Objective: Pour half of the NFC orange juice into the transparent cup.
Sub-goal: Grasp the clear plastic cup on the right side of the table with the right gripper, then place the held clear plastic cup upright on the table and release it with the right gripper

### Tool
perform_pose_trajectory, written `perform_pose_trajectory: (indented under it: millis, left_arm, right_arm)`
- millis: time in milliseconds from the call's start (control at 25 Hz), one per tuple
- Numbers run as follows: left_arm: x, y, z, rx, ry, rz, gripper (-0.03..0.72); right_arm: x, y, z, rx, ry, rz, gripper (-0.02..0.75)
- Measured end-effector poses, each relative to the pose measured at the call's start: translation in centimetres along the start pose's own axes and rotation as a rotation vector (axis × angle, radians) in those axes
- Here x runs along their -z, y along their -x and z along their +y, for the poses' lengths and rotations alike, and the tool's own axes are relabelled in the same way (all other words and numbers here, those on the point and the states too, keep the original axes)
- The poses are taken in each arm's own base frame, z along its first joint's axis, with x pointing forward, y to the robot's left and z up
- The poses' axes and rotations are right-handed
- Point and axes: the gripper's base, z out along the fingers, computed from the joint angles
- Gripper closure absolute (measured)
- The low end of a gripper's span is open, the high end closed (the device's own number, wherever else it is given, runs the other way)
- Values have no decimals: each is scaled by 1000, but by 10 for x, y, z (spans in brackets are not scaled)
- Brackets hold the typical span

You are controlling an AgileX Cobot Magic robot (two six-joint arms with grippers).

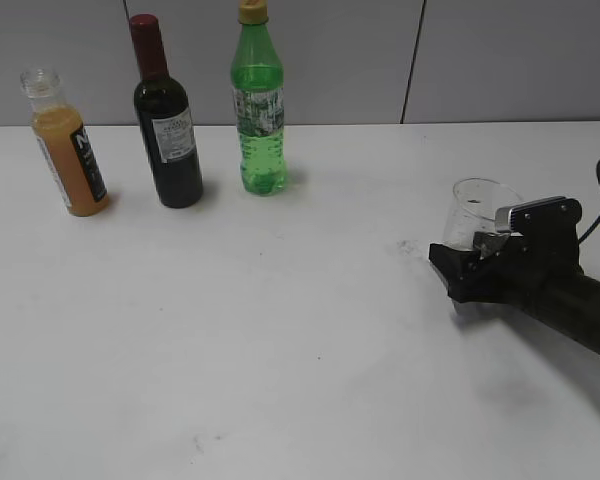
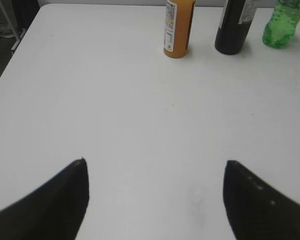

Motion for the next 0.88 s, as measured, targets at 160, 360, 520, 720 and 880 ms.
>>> perform_pose_trajectory:
  millis: [160,360,520,720,880]
  left_arm:
    - [0,0,0,0,0,0,36]
    - [0,0,0,0,0,0,36]
    - [0,0,0,0,0,0,36]
    - [0,0,0,0,0,0,36]
    - [0,0,0,0,0,0,36]
  right_arm:
    - [0,0,0,-1,-3,0,201]
    - [0,1,0,-3,-5,-1,206]
    - [1,6,1,11,10,-12,206]
    - [3,18,9,61,97,-42,207]
    - [6,25,19,122,215,-58,207]
